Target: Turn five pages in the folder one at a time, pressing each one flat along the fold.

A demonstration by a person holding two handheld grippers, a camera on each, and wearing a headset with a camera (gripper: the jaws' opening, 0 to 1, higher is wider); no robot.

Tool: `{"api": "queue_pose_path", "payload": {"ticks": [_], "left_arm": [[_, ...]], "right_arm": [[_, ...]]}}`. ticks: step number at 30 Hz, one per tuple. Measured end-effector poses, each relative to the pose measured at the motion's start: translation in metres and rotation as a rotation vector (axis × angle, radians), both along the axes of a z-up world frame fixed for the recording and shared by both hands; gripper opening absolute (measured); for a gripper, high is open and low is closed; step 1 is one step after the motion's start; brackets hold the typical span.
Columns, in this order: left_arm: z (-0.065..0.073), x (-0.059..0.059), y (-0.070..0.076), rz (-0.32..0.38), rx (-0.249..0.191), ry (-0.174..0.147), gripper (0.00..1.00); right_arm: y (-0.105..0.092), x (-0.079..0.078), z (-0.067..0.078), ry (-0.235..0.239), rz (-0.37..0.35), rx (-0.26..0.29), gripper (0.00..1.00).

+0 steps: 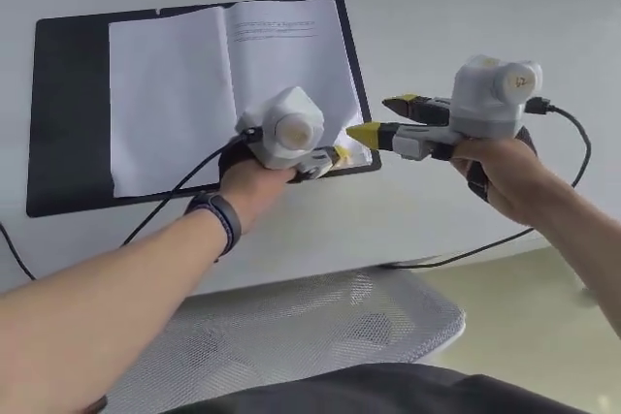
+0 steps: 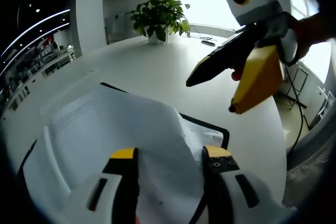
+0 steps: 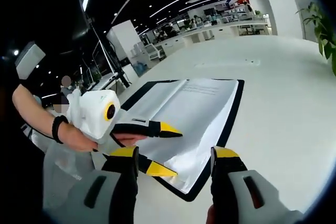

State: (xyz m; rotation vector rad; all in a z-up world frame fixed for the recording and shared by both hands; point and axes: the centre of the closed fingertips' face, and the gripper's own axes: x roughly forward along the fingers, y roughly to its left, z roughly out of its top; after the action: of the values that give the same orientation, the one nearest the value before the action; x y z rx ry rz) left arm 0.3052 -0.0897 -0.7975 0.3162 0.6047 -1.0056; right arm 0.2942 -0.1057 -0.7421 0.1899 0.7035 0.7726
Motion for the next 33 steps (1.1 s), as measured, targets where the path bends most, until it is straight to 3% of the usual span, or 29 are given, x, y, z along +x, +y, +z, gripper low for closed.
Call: {"api": "queue_pose_path", "payload": {"ticks": [13, 25, 33], "left_arm": [[-0.003, 0.003, 0.002, -0.002, -0.005, 0.009, 0.47], [-0.006, 0.007, 0.004, 0.002, -0.011, 0.013, 0.46], [-0.011, 0.01, 0.004, 0.001, -0.009, 0.015, 0.46]], "right_arm": [[0.021, 0.009, -0.018, 0.043, 0.017, 0.035, 0.5], [0.022, 0.022, -0.017, 0.052, -0.018, 0.093, 0.31], [0.016, 0.027, -0.01, 0.033, -0.063, 0.089, 0.31]]}}
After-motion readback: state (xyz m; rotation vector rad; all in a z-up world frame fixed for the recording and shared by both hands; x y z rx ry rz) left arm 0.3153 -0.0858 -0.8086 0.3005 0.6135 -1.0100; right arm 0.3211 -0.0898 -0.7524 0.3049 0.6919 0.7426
